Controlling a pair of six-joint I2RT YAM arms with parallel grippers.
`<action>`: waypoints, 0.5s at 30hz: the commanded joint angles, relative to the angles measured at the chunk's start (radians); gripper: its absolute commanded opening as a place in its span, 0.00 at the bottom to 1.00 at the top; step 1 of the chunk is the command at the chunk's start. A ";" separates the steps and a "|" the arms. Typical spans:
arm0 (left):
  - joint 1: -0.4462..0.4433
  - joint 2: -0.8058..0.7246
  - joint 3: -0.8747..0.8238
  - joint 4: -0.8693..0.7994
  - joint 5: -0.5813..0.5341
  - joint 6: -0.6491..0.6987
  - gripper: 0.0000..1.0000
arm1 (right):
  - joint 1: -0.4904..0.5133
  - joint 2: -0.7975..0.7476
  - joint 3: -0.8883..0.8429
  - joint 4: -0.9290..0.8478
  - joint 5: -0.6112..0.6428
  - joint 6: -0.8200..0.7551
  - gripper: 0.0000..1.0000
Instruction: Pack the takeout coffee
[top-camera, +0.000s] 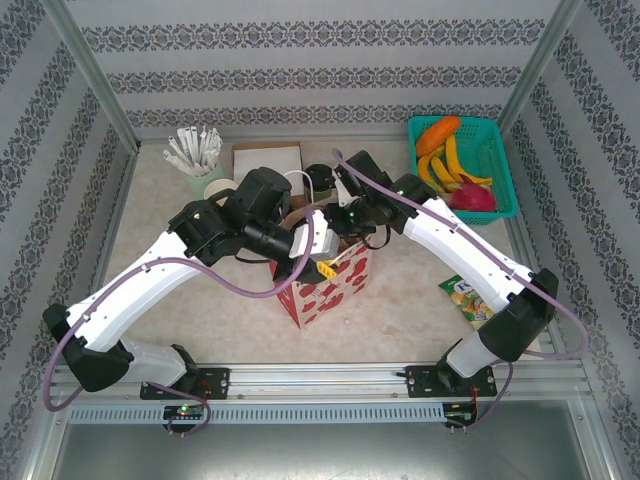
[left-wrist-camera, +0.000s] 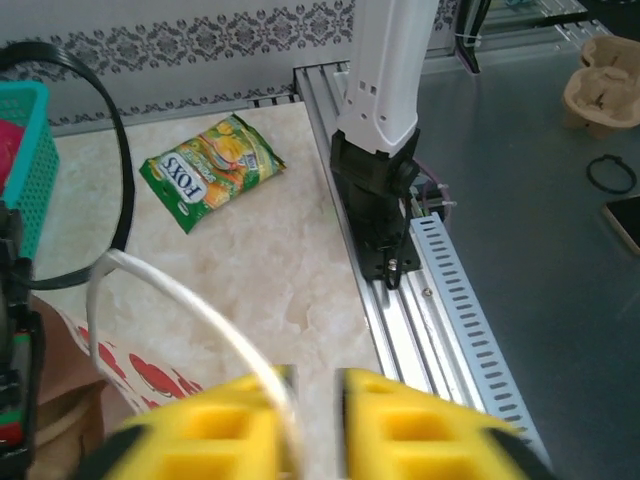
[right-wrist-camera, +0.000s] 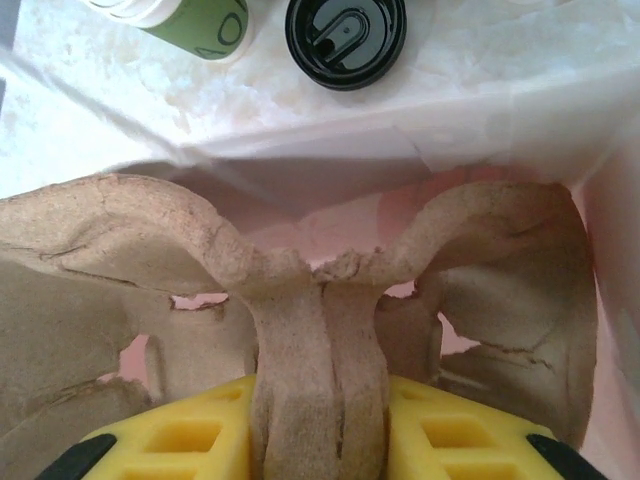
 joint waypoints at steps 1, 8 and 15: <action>-0.007 -0.068 -0.011 0.048 -0.029 -0.036 0.53 | 0.011 -0.008 0.014 -0.034 0.053 -0.039 0.32; 0.202 -0.295 -0.197 0.234 -0.017 -0.242 1.00 | 0.018 -0.017 0.042 -0.047 0.053 -0.112 0.32; 0.389 -0.311 -0.245 0.379 -0.311 -0.572 1.00 | 0.021 -0.008 0.055 -0.054 0.060 -0.147 0.32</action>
